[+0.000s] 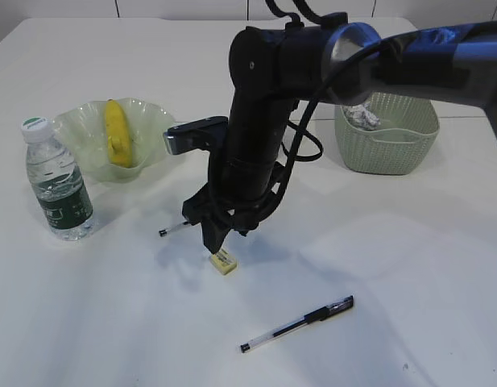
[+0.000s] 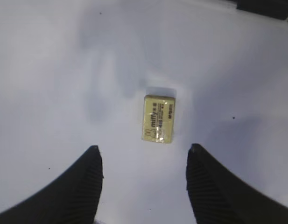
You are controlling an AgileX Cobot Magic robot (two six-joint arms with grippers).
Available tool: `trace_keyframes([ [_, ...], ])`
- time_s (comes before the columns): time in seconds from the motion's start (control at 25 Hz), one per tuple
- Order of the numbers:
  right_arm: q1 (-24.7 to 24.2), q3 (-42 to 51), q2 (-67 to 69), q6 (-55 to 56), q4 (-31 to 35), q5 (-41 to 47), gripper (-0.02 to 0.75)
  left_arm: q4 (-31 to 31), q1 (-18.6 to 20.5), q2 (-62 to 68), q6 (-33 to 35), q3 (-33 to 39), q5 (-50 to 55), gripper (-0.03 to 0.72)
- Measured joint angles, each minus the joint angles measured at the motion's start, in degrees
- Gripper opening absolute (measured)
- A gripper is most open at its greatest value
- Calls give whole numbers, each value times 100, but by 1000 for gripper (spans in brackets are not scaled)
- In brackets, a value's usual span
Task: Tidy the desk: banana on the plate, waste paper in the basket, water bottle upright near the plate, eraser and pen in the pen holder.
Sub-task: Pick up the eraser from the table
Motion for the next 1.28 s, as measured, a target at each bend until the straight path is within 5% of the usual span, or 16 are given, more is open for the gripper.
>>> trace_keyframes([
  [1.28,14,-9,284,10,-65,-785,428,38,0,0,0,0,82,529],
])
